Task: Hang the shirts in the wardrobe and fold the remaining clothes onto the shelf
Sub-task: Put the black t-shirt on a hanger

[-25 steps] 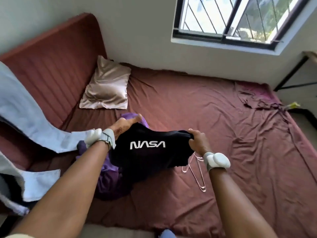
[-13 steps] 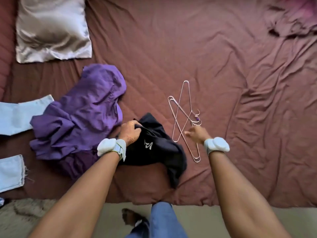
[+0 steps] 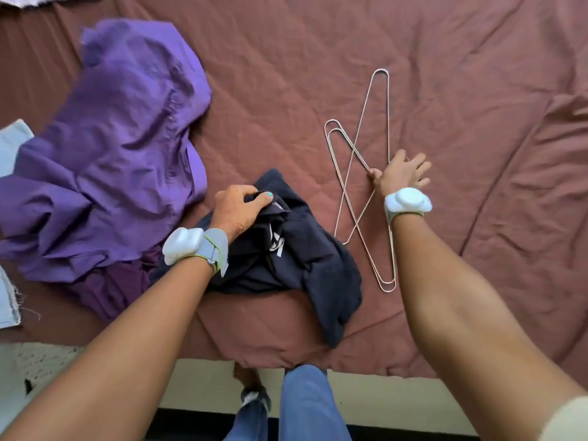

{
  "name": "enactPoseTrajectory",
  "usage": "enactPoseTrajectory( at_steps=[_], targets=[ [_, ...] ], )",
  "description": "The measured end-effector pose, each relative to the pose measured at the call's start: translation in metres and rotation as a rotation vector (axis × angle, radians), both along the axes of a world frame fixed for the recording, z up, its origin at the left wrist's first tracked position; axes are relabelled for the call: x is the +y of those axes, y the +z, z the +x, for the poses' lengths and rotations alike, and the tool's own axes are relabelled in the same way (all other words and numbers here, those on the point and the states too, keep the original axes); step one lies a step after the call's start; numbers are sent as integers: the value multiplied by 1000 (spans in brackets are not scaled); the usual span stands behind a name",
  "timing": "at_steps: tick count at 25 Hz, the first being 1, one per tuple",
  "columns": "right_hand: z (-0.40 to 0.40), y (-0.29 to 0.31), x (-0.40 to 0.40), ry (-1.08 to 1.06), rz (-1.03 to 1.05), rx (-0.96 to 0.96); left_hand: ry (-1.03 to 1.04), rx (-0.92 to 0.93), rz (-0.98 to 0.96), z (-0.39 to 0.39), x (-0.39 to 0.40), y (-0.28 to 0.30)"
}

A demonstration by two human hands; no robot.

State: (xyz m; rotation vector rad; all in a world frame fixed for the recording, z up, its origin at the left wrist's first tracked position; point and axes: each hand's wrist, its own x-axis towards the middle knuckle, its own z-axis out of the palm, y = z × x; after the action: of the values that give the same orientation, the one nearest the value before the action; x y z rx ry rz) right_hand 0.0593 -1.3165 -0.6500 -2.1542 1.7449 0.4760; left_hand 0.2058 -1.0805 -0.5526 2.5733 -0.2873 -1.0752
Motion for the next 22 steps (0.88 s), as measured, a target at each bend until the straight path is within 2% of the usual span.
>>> enactPoseTrajectory(
  at_steps=[5,9,13,15,17,19,22],
  targets=[
    [4,4,3,22,-43,-25,51,24,-38,4,12,-1],
    [8,35,-1,86,48,-193,-65,32,22,3,16,15],
    [20,84,-2,35,-46,-391,-19,-50,-24,1,21,32],
    [29,113,5,-59,2,-674,-21,-106,-80,-3,27,44],
    [41,151,12,-170,178,-1014,0,-173,-122,-6,31,62],
    [52,190,24,-221,389,-1258,50,-202,-187,-8,36,79],
    [58,260,54,-173,586,-1439,57,-289,-264,-8,50,113]
  ],
)
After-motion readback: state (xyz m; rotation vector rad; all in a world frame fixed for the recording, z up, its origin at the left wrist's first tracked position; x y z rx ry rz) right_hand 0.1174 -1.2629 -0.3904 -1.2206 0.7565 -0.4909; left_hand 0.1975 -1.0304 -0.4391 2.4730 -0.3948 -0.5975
